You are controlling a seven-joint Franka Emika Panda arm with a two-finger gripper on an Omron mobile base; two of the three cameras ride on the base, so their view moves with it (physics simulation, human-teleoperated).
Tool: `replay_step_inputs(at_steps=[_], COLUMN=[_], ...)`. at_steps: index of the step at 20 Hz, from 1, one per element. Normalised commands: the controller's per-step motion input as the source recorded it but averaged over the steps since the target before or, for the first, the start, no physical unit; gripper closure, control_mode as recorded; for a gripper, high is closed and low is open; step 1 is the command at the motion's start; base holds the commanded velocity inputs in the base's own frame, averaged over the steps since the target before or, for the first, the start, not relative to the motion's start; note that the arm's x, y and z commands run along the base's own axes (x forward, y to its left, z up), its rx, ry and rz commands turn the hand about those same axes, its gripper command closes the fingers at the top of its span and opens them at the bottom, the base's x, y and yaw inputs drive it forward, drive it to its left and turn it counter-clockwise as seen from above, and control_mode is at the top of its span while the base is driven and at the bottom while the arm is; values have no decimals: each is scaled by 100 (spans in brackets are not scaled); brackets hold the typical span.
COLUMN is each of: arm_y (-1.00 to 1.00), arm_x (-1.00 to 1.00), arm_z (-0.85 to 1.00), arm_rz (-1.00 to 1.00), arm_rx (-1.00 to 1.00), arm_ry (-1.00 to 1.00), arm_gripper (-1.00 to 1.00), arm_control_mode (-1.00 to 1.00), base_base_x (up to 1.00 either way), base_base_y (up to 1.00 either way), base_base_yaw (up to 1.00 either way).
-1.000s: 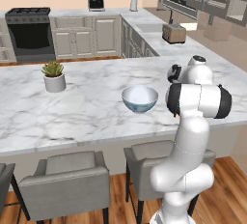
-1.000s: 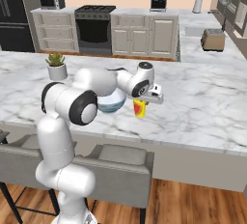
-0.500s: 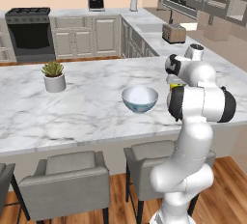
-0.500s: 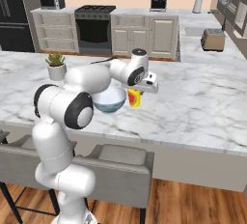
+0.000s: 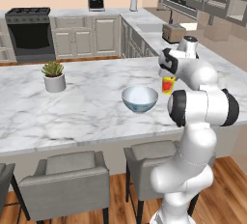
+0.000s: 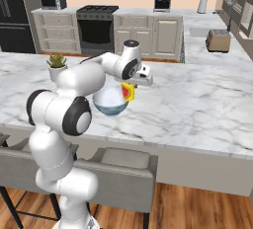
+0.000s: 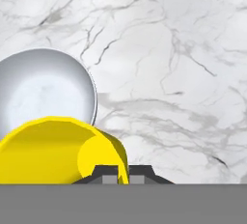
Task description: Place the cup inside the bowl on the dining table and move the bowl to any counter.
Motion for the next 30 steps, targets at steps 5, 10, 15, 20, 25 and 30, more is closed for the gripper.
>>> replay_step_inputs(at_steps=[5,10,15,20,25,30], arm_y=[59,50,50,34,3,0], arm_x=[0,5,18,25,12,2], arm_z=[7,3,0,0,-7,-19], arm_rz=[0,0,0,0,0,0], arm_rx=[0,0,0,0,0,0], arm_ry=[-7,-6,-5,-1,0,0], arm_gripper=[100,100,100,100,100,100], arm_control_mode=[-100,-100,-100,-100,-100,-100], base_base_x=[0,0,0,0,0,0], base_base_y=[0,0,0,0,0,0], base_base_yaw=[0,0,0,0,0,0])
